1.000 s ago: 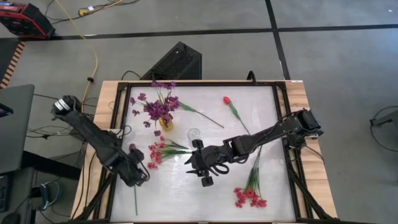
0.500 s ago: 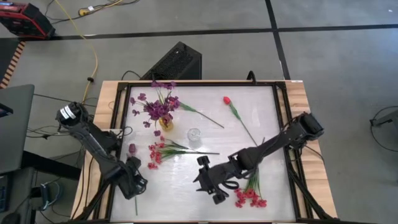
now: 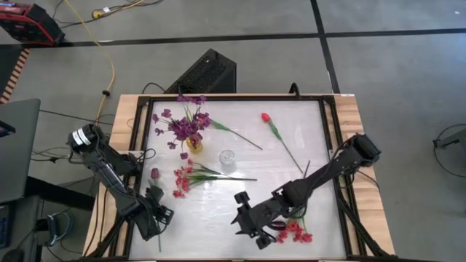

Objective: Sort flowers into vase by color
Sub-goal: Put the dark red tulip into the yellow vase

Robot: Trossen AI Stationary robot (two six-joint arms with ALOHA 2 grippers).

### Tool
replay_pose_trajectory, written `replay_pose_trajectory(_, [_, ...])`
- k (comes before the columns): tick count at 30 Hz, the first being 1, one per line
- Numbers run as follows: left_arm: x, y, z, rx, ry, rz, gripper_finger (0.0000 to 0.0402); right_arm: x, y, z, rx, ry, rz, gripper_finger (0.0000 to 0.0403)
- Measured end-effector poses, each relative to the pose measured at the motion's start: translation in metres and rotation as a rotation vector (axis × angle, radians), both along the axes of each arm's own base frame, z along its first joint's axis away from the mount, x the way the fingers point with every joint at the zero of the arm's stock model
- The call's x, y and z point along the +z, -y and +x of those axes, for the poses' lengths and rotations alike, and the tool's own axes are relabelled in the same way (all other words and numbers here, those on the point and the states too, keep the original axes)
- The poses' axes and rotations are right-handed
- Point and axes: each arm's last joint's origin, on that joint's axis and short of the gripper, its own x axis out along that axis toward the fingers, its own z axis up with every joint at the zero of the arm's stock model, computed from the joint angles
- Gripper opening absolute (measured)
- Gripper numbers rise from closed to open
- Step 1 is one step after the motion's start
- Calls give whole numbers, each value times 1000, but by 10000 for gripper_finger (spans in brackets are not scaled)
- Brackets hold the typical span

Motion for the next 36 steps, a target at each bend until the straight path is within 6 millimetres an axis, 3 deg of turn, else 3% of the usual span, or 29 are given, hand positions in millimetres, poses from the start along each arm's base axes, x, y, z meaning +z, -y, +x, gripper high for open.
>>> replay_pose_trajectory(5, [1, 5, 4, -43, 12, 17, 153, -1, -1, -1, 2, -7, -2, 182])
replay_pose_trajectory(12, [7, 7, 7, -70, 54, 46, 12, -1, 2, 0, -25, -21, 16, 182])
replay_pose_trajectory(21, [18, -1, 2, -23, 161, 164, 1, -5, -1, -5, -45, -84, 26, 182])
replay_pose_trajectory(28, [61, -25, -11, 10, 152, 408, 0, -6, -4, -8, -49, -109, 30, 182])
replay_pose_trajectory(30, [72, -27, -9, -34, 218, 470, 0, -6, -4, -8, -49, -109, 31, 182])
replay_pose_trajectory(36, [83, -16, 8, -209, 294, 338, 0, -7, -4, -9, -55, -117, 31, 182])
